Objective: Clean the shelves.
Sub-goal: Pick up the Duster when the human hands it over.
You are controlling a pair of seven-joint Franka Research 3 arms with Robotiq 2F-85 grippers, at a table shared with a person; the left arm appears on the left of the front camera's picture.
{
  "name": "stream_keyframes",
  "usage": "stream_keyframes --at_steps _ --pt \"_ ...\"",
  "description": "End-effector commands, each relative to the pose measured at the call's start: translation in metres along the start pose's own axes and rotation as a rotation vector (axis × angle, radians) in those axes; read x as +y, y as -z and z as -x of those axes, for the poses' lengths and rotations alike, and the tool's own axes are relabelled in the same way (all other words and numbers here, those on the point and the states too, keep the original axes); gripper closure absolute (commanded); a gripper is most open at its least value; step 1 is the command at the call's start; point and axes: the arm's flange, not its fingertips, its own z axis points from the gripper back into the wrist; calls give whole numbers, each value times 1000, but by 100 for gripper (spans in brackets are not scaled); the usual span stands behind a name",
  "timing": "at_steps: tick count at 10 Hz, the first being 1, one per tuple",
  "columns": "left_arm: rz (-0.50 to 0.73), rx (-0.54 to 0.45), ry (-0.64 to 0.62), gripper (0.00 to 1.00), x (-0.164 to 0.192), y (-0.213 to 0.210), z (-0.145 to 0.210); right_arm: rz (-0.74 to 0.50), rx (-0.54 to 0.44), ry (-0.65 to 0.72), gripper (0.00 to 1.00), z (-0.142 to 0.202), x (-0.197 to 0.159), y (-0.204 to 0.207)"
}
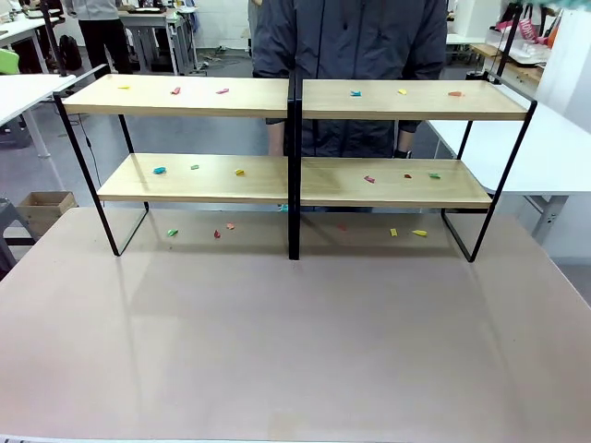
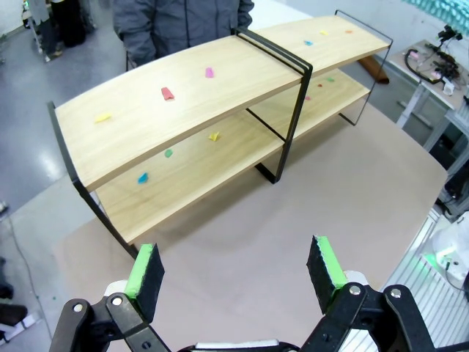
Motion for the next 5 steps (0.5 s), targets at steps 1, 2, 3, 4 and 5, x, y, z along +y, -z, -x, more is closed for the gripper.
stream_keyframes --at_steps 1,2,3,4,5 --pt "-2 9 -1 0 -1 0 0 58 -65 -45 100 27 -19 -36" --pt "-2 9 -1 0 -1 0 0 10 -63 -107 100 52 -31 -58" --pt "-2 9 -1 0 -1 0 0 -13 -129 -76 100 75 -43 -77" --pt "-2 9 -1 0 -1 0 0 -37 -198 -35 100 99 -58 -92" --pt "-2 9 -1 0 -1 0 0 -50 -231 -11 100 113 -70 -94"
